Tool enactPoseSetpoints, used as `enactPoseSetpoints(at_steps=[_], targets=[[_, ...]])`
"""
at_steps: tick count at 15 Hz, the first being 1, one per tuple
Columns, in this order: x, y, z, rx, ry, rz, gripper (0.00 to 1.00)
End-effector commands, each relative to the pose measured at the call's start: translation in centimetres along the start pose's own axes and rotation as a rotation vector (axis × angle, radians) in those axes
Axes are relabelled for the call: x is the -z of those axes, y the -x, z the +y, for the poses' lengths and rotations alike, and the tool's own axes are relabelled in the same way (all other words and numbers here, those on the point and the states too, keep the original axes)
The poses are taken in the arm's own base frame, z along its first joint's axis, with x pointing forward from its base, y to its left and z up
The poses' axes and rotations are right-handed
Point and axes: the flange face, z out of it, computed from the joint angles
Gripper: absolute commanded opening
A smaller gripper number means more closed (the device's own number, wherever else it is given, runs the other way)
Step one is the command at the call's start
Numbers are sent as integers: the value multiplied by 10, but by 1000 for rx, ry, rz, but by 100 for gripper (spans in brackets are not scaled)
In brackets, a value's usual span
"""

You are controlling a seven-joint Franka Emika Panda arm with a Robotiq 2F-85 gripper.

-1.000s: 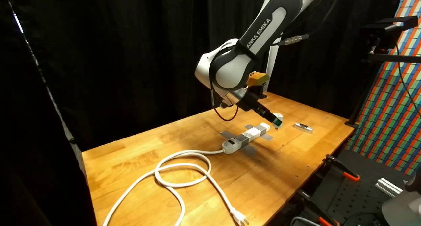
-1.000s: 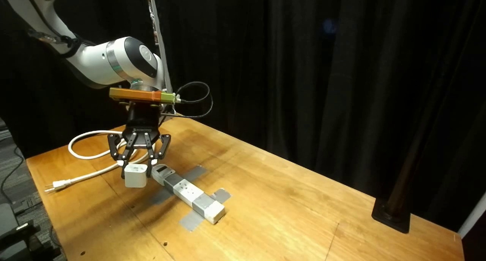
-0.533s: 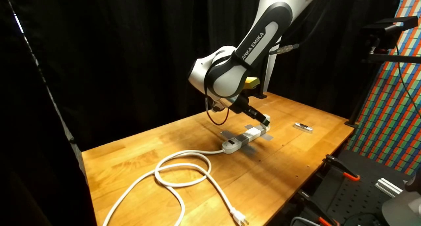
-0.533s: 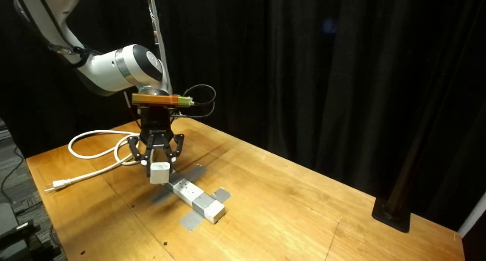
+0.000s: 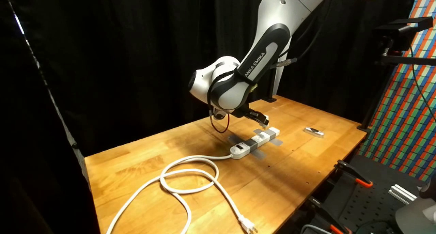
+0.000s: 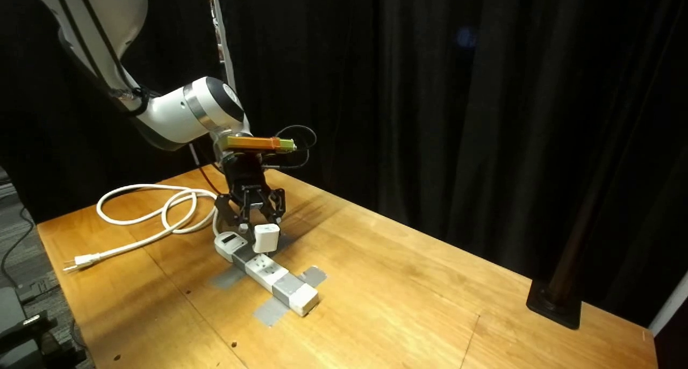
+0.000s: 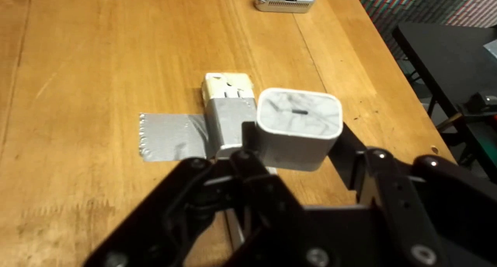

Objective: Move the charging adaptor backwards, place the adaptor on the extension cable

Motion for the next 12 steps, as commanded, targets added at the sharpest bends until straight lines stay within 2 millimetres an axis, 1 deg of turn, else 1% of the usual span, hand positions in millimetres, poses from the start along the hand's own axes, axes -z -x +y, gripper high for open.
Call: enactPoseSetpoints(at_steps=[1,3,7,12], targets=[[1,0,9,43,52,-6,23],[-2,-4,9,55,67,2,23],[-8,-10,9,18,99,19,23],[-12,-12,6,12,122,34,23]])
